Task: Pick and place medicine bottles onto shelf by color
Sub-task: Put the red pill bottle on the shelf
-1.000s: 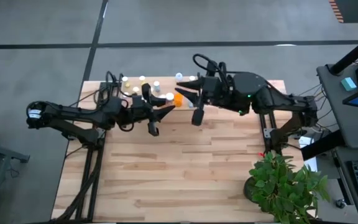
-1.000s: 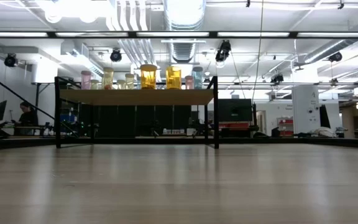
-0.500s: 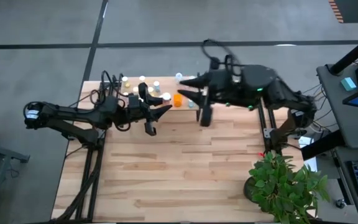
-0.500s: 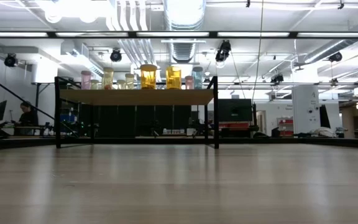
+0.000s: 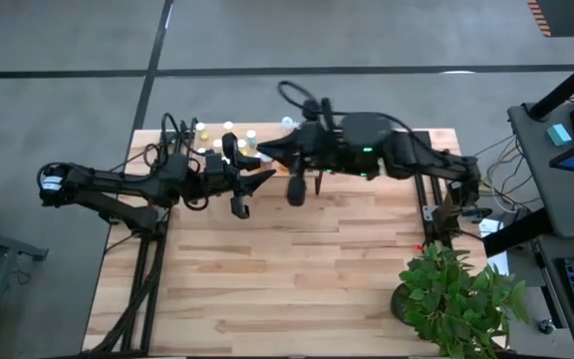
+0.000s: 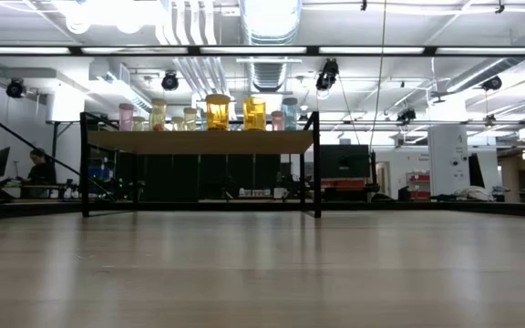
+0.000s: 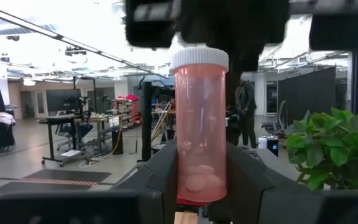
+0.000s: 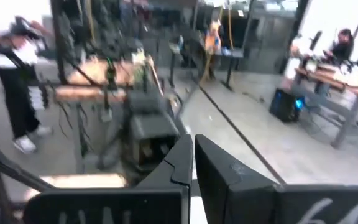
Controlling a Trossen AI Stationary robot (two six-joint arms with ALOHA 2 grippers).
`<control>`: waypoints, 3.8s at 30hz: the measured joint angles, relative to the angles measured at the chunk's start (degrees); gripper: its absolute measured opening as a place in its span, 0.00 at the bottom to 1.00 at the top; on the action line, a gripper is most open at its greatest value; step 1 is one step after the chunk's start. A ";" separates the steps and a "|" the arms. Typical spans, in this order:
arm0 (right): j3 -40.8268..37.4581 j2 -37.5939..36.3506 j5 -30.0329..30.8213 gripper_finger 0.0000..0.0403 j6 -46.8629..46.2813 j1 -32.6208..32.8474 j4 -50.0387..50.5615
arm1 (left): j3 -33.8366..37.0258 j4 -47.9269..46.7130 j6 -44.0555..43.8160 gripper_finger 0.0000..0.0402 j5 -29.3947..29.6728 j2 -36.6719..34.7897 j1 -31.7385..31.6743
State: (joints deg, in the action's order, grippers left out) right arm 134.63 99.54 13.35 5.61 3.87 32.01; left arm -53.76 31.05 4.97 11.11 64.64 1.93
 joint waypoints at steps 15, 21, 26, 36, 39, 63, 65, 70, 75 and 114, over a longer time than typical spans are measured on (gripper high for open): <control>0.00 0.41 -2.35 0.02 -6.19 -0.16 9.77 | 0.15 -0.46 1.81 0.20 0.37 0.26 -0.11; 0.24 -0.85 -1.33 0.02 -4.54 -0.15 5.06 | -0.09 0.35 1.53 0.20 -0.11 0.02 0.15; 0.37 -3.01 -1.01 0.06 -4.10 -0.17 5.78 | -0.07 -0.75 1.62 0.20 -0.11 0.02 0.20; 0.28 -2.50 0.15 0.43 -3.51 0.12 14.47 | 0.00 -1.60 1.44 0.20 -0.07 0.26 0.26; 0.31 -1.88 0.15 0.52 -4.09 0.12 15.17 | 0.00 -1.58 1.40 0.20 -0.04 0.24 0.24; 0.28 0.99 0.85 0.25 -3.93 0.12 10.71 | 0.00 -1.18 1.11 0.20 0.16 0.16 0.42; 0.28 0.99 0.83 0.22 -3.79 0.12 10.73 | 0.00 -1.19 1.07 0.20 0.18 0.11 0.44; 0.28 0.99 0.83 0.22 -3.95 0.12 10.82 | 0.00 -1.20 1.15 0.20 0.17 0.09 0.42; 0.28 1.06 0.79 0.24 -4.10 0.10 10.99 | 0.00 -1.25 1.20 0.22 0.17 0.09 0.43; -19.32 -3.69 7.22 0.24 -10.81 -15.40 19.30 | 0.44 -24.27 -6.16 0.43 3.23 -18.22 0.33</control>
State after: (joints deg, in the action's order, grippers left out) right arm 115.30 95.85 20.57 -5.20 -11.53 51.31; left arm -53.32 6.78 -1.19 14.35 46.42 2.26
